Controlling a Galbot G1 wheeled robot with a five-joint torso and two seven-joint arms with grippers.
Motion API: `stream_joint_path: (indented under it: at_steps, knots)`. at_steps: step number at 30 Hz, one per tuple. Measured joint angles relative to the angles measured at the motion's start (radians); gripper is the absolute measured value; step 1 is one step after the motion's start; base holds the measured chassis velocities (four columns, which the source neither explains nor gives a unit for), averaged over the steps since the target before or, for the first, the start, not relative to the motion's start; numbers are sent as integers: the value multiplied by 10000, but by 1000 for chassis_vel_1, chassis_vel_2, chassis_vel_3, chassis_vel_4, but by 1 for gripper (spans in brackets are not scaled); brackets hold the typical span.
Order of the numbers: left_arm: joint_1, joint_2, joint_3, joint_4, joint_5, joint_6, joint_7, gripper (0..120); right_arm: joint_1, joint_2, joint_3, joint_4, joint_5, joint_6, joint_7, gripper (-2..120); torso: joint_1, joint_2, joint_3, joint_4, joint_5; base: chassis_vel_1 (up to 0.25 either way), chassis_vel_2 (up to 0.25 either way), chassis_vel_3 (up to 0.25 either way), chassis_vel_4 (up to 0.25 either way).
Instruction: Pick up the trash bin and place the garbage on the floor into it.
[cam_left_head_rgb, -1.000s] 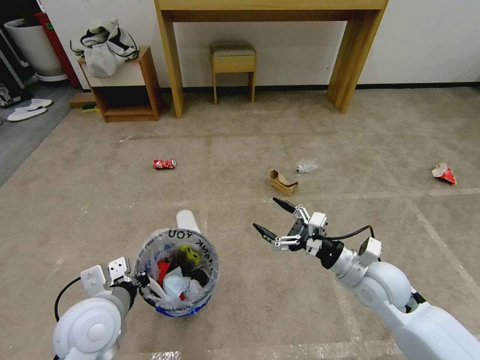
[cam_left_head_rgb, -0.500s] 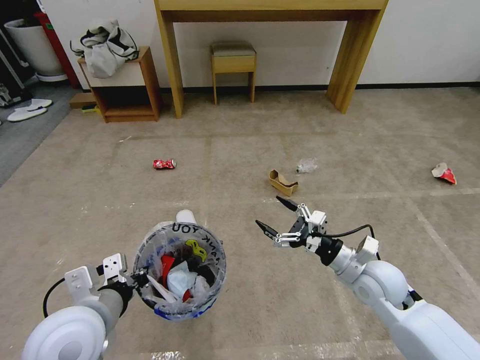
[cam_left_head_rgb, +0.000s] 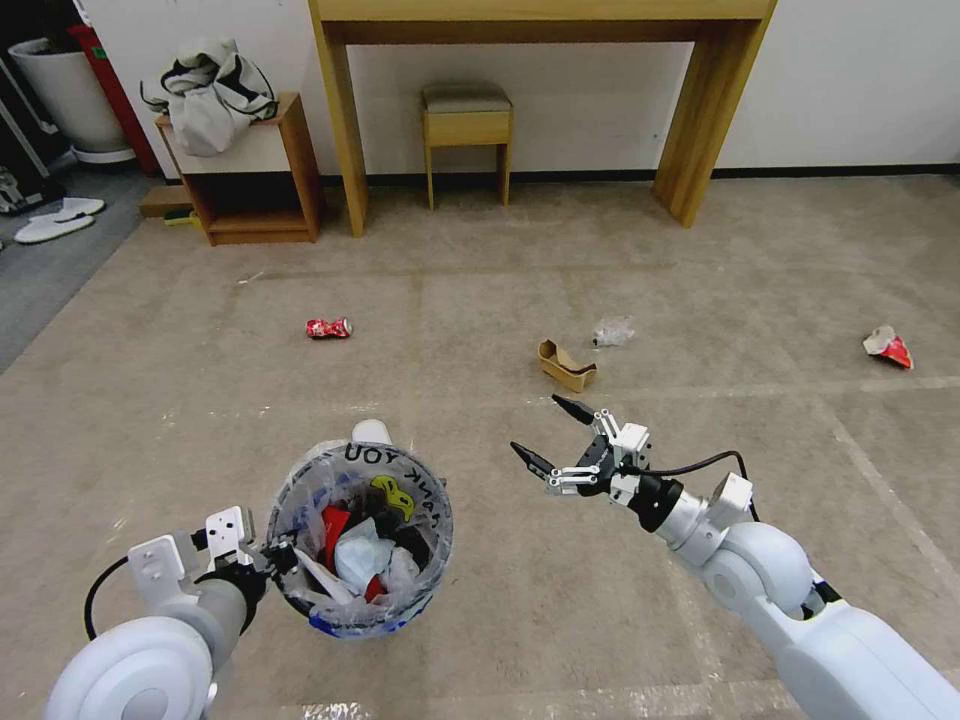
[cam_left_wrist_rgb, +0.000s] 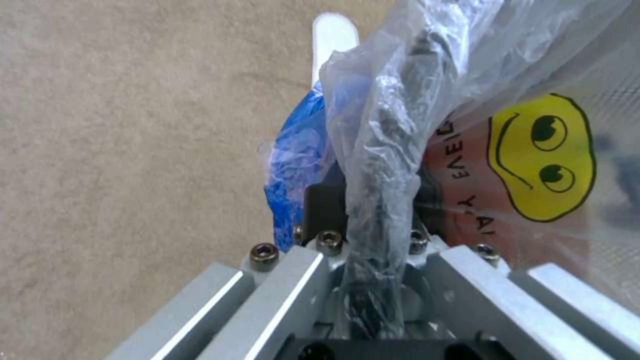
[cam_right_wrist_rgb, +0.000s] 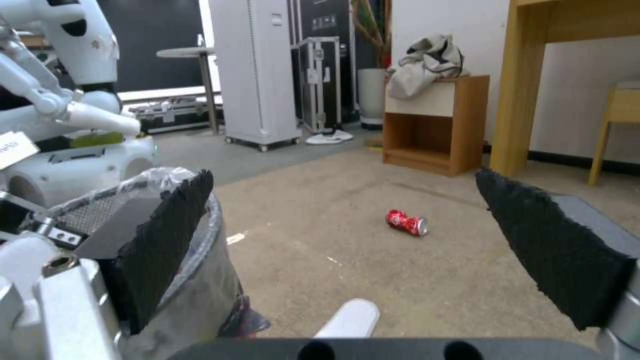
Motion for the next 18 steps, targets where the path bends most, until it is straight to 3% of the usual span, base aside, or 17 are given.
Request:
stream_joint_path:
  at_steps: [18]
  knots:
    - [-222, -164, 200, 261, 336, -231, 165, 0, -49, 103, -9, -102, 7, 66, -210, 100, 0, 0, 0, 0, 0, 0, 0, 0, 0]
